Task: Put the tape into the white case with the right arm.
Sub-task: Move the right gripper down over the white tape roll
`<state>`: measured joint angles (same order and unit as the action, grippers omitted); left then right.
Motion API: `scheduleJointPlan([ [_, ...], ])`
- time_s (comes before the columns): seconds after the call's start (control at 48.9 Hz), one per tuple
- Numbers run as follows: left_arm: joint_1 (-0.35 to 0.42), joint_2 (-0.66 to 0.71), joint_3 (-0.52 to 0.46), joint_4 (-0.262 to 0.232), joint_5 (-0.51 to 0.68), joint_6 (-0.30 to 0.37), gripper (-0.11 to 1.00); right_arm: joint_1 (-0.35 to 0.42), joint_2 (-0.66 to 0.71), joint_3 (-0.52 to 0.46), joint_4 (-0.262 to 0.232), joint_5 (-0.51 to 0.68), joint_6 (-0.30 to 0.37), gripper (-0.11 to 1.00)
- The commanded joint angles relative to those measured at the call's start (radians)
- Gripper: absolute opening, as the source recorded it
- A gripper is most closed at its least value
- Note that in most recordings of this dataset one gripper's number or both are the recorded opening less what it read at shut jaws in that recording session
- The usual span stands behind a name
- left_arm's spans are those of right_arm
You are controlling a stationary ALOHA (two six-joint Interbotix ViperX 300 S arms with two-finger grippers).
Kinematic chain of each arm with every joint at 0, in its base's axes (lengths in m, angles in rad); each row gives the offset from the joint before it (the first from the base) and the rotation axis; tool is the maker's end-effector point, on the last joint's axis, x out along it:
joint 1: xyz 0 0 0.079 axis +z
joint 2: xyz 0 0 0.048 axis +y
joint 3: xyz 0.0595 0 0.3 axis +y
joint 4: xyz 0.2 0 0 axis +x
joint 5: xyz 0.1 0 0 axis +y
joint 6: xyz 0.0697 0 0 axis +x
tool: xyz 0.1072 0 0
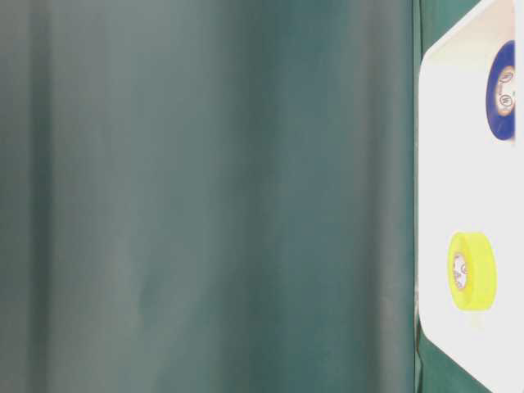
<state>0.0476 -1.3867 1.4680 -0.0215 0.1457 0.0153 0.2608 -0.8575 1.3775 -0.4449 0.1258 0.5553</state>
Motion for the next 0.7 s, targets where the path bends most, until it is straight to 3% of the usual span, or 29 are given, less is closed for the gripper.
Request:
scheduleJointPlan([
  [0.0,0.002,0.015,-0.011,0.0,-0.012,0.002,0.0,0.002,0.046,-0.043,-0.002,-0.012,0.002,0.62],
  [0.368,0.002,0.015,-0.011,0.0,-0.012,0.002,0.0,0.029,0.37,-0.204,-0.026,-0.126,-0.009,0.62],
  [0.675,0.002,0.017,-0.011,0.0,-0.012,0.002,0.0,0.054,0.629,-0.416,-0.031,-0.143,-0.011,0.62],
])
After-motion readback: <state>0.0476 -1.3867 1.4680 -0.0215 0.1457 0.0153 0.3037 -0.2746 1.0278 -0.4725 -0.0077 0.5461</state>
